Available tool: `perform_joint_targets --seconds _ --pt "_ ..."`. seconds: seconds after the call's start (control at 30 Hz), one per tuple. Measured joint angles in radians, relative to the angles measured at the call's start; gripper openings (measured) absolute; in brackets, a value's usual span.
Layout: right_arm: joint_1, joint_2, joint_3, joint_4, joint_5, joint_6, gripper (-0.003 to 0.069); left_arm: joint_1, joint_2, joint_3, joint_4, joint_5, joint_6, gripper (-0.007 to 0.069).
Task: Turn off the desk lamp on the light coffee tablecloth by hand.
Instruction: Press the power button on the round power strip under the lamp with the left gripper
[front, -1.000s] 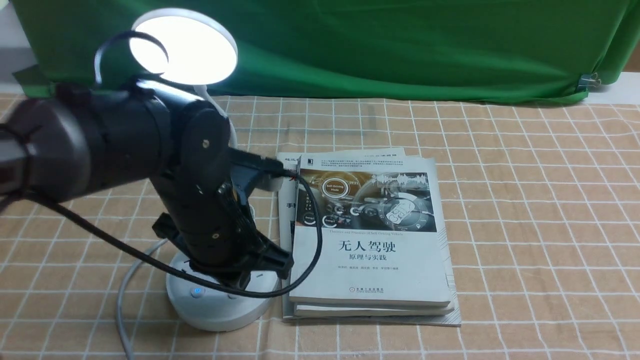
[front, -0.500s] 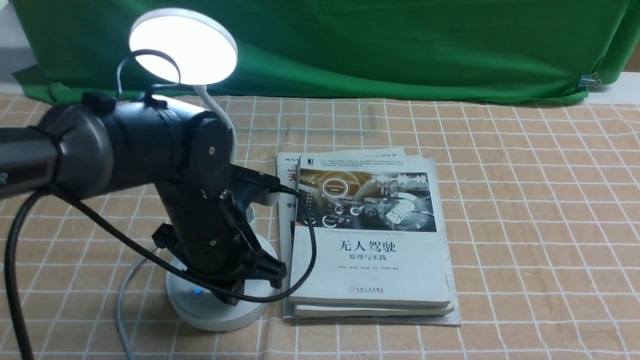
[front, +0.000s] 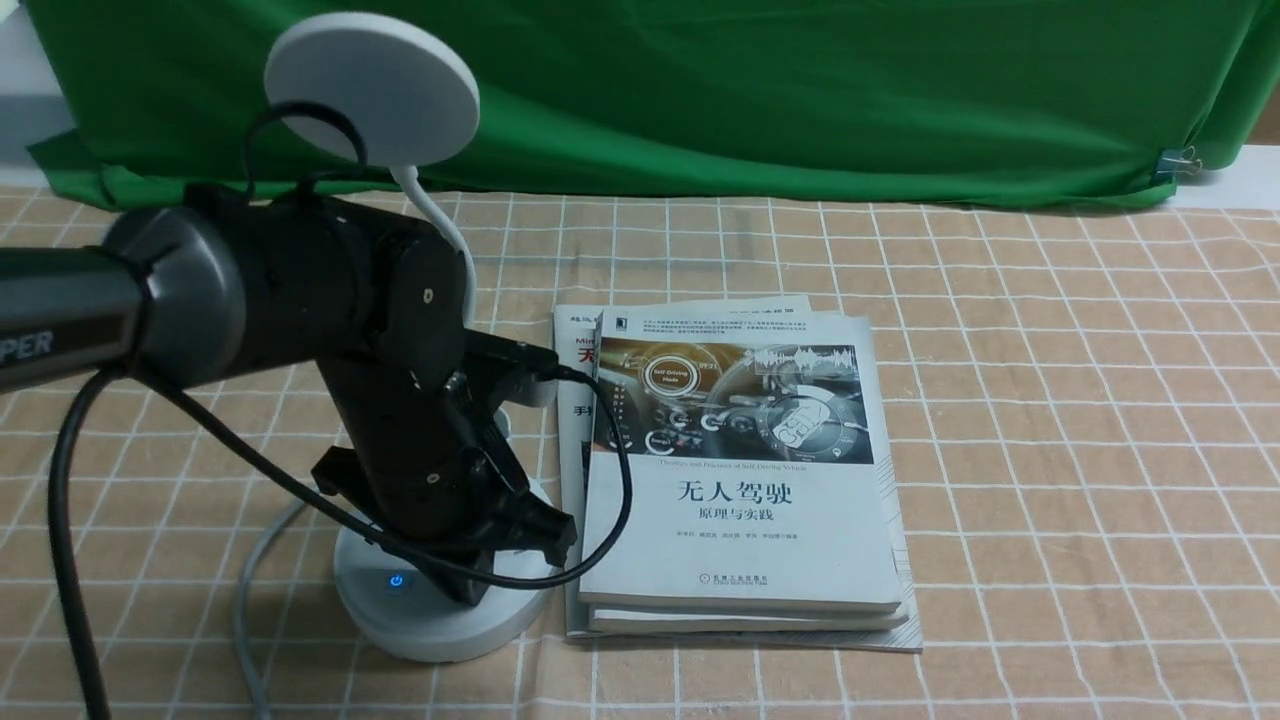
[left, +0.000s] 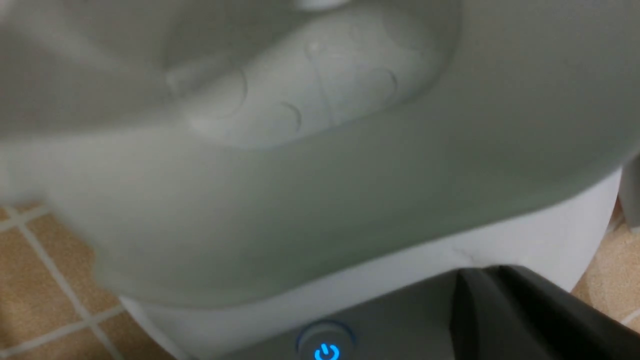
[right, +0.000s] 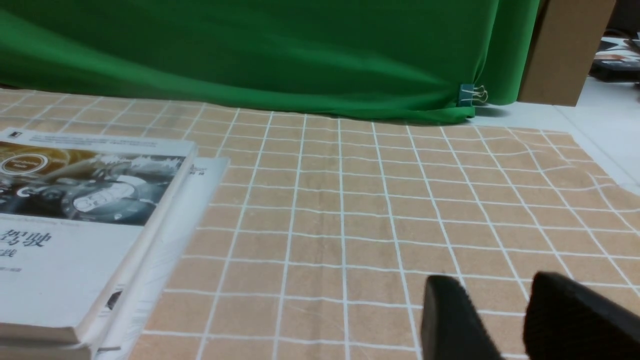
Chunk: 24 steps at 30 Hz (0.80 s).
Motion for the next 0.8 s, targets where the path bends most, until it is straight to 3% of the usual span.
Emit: perform_joint_targets --seconds 0.8 --pt "0.000 0.000 0.000 0.000 0.000 0.000 0.0242 0.000 -0.062 0.021 0.000 0.000 -0.004 0.0017"
